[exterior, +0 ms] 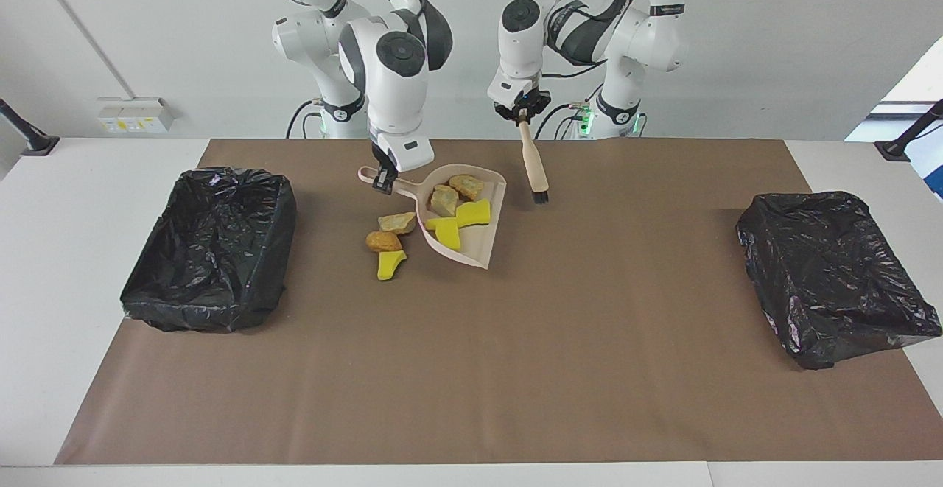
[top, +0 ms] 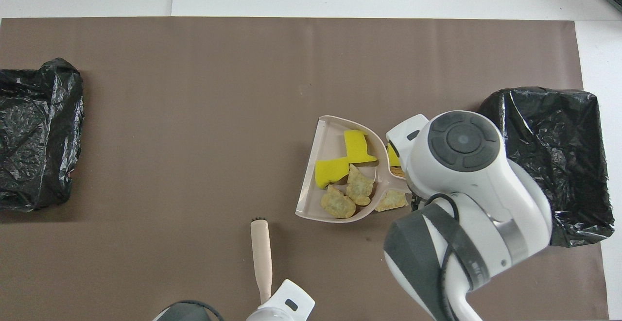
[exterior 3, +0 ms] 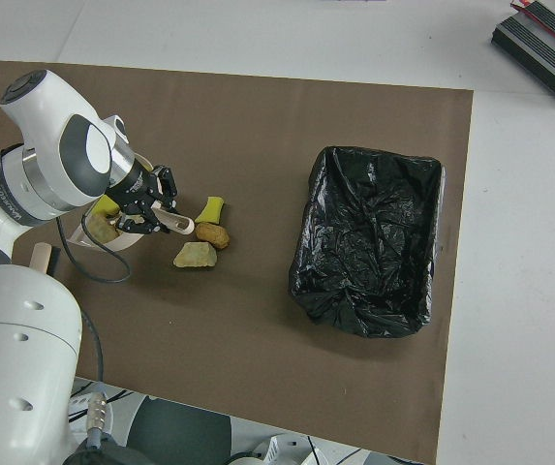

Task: Sweep and dump trash in bin
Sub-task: 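Carry the loaded dustpan over the black bag with the right gripper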

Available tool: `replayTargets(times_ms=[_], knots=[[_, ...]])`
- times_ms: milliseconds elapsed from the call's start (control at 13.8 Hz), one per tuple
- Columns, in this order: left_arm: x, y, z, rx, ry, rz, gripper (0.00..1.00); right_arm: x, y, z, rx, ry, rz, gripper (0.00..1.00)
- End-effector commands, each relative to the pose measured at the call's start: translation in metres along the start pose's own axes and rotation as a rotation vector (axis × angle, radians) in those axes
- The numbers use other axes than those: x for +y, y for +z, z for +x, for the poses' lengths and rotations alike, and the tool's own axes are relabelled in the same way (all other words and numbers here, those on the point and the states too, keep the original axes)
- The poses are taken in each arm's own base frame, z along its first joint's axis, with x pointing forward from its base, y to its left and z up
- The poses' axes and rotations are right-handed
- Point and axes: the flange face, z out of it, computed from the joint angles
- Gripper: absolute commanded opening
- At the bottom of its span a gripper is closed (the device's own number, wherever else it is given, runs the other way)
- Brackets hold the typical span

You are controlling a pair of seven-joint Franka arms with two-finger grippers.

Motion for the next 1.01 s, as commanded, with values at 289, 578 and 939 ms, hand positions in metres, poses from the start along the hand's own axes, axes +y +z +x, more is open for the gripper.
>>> replayTargets(times_ms=[289, 578, 939], knots=[[0.028, 0.026, -0.022, -0.035, 0.041, -0.067, 0.0, 0.069, -0.054, -0.167, 0.033, 0.069, 0.05, 0.0], [0.035, 0.039, -0.024, -0.04, 0.058, -0.057, 0.0, 0.097, -0.037, -0.295, 0.066, -0.003, 0.107, 0.0], [0.034, 0.043, -0.017, -0.054, 0.119, -0.049, 0.33, 0.109, -0.026, -0.392, -0.095, 0.016, -0.001, 0.0]])
